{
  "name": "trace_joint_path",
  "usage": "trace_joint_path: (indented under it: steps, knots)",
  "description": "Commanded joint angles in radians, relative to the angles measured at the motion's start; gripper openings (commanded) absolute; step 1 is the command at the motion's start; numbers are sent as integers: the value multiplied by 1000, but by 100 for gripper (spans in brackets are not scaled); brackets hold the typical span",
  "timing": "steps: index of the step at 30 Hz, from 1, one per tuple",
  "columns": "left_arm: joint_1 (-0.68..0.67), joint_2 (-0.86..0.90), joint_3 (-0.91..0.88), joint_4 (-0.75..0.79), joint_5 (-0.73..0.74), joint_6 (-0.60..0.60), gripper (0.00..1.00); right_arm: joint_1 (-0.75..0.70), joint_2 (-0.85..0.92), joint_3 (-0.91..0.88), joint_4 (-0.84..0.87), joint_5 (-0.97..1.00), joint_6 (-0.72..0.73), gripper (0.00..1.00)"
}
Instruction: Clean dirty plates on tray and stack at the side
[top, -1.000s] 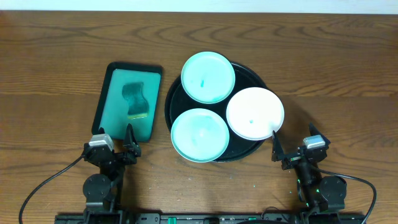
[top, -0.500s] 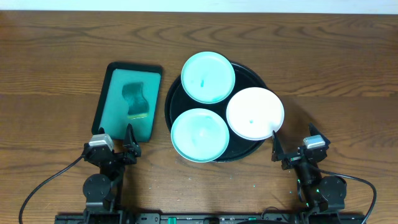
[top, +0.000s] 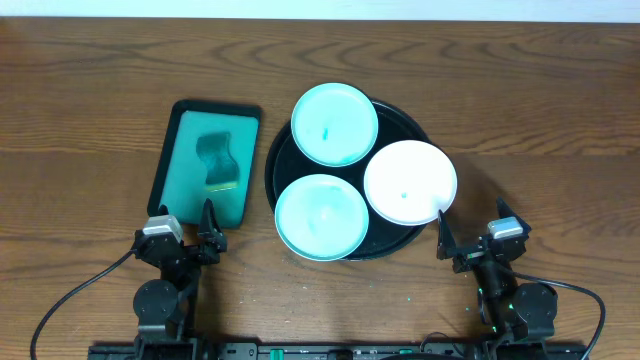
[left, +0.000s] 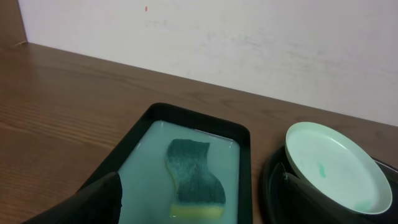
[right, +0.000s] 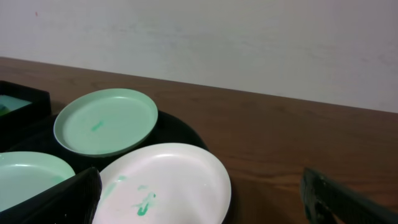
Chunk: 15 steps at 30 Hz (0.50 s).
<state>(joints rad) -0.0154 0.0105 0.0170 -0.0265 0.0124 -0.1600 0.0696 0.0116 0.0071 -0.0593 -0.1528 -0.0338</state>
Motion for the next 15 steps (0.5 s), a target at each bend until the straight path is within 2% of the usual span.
trace_joint_path:
  steps: [1,15]
  knots:
    - [-4,-6,-13,-47,-24,9,80,1,-4,-2,-4,6,3,99]
    - [-4,-6,-13,-47,-24,9,80,1,-4,-2,-4,14,-11,99]
